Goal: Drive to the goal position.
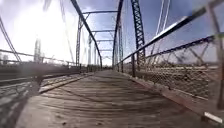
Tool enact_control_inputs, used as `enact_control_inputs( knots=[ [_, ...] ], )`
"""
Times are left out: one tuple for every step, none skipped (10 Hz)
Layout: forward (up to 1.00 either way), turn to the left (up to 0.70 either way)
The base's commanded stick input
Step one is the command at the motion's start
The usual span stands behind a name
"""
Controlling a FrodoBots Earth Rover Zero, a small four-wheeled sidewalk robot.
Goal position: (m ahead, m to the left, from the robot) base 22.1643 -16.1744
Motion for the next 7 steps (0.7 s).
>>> enact_control_inputs(
  knots=[
    [1.00, 0.00],
    [1.00, 0.00],
    [1.00, 0.00],
    [1.00, 0.00],
    [1.00, 0.00],
    [1.00, 0.22],
    [1.00, 0.40]
  ],
)
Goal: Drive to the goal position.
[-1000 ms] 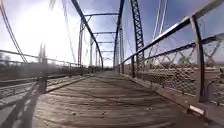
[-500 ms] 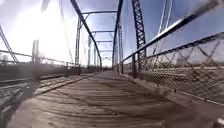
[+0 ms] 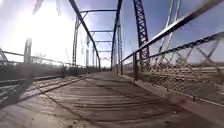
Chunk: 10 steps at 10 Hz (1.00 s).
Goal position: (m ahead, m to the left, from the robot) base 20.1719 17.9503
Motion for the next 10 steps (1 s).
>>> enact_control_inputs(
  knots=[
    [1.00, 0.40],
    [1.00, 0.40],
    [1.00, 0.40],
    [1.00, 0.40],
    [1.00, 0.40],
    [1.00, 0.05],
    [1.00, 0.00],
    [1.00, 0.00],
    [1.00, 0.00],
    [1.00, 0.00]
  ],
)
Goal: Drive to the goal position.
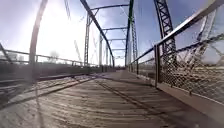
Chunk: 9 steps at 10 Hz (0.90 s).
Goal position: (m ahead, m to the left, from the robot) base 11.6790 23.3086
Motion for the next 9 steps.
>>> enact_control_inputs(
  knots=[
    [1.00, 0.00],
    [1.00, 0.00],
    [1.00, 0.00],
    [1.00, 0.00],
    [1.00, 0.00],
    [1.00, 0.00],
    [1.00, 0.00],
    [1.00, 0.00],
    [1.00, 0.00]
  ],
)
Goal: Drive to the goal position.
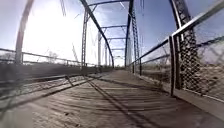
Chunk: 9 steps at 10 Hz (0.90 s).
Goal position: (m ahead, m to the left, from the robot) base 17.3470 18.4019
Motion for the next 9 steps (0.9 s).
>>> enact_control_inputs(
  knots=[
    [1.00, 0.00],
    [1.00, 0.00],
    [1.00, 0.00],
    [1.00, -0.19],
    [1.00, -0.34],
    [1.00, -0.38],
    [1.00, -0.22],
    [1.00, 0.00],
    [1.00, 0.00]
  ],
)
